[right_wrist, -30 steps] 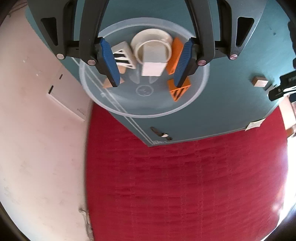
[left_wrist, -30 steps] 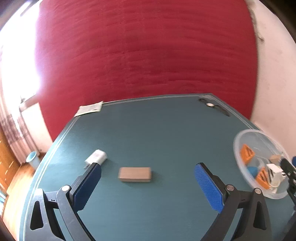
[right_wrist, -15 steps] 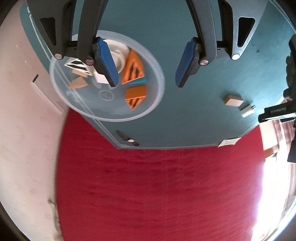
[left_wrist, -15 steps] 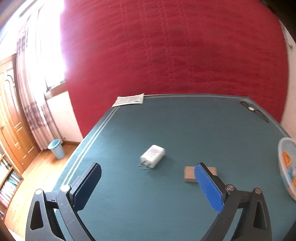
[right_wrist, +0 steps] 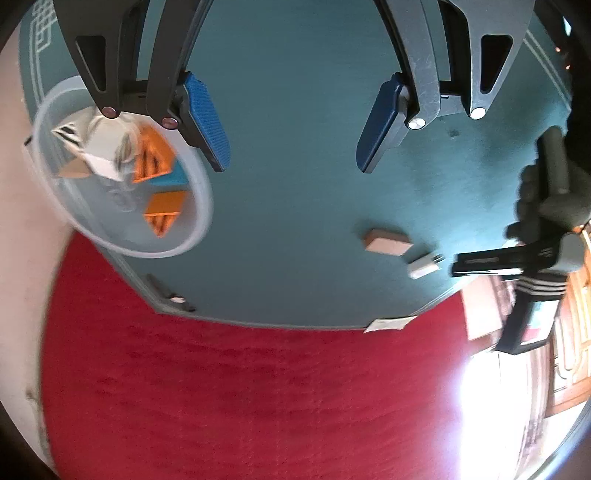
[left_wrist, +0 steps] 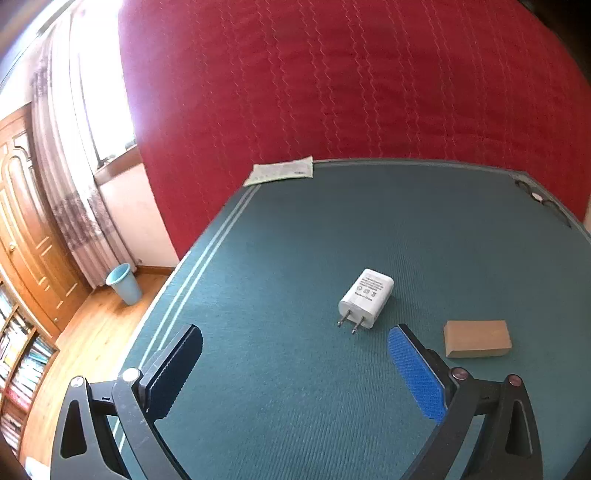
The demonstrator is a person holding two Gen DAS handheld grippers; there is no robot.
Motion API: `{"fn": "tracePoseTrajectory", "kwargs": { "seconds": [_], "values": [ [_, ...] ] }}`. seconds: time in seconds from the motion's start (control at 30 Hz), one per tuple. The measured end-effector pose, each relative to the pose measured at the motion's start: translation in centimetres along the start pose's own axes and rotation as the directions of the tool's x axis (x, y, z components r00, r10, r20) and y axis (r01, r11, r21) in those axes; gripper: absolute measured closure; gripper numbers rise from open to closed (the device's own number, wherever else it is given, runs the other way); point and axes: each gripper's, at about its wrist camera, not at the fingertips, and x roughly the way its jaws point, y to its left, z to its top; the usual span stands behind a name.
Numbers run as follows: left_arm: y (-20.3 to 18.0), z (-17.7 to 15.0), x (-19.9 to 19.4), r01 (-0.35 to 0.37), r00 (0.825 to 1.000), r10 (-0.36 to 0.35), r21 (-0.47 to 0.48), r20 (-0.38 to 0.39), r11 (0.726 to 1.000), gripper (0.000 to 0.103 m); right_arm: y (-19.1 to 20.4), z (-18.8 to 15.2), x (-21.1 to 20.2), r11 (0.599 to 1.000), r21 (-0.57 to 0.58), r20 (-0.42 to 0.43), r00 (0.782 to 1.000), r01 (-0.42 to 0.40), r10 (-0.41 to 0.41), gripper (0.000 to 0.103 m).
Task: Organize rigid objects
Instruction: 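Withdraw both open tools from the basin toward the charger and tan block, then grasp the white charger with the left gripper while the right grasps the tan block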
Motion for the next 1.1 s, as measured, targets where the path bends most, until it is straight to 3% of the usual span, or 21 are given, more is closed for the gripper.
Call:
{"fn": "tracePoseTrajectory", "kwargs": {
  "seconds": [0.27,0.7,0.93,1.1],
  "values": [
    [-0.7,0.7,2.3,0.037,0.999,-0.035,0.049,-0.036,0.998,0.002,1.3,0.0,1.3,0.998,0.017,-0.050,0.997,-0.065,0.066,0.031],
    [-1.6,1.7,5.8,0.134,0.980,-0.123,0.062,-0.157,0.989,0.020,2.2,0.7,3.2,0.991,0.063,-0.128,0.984,-0.119,0.126,0.031],
    [-2.1,2.3,6.6,0.172,0.973,-0.158,0.069,-0.168,0.983,0.023,3.4,1.9,5.3,0.986,0.073,-0.183,0.970,-0.149,0.160,0.031],
    [-1.9,2.3,6.3,0.227,0.963,-0.215,0.061,-0.161,0.972,0.052,4.3,2.6,7.7,0.978,0.123,-0.233,0.953,-0.171,0.196,0.031]
  ]
}}
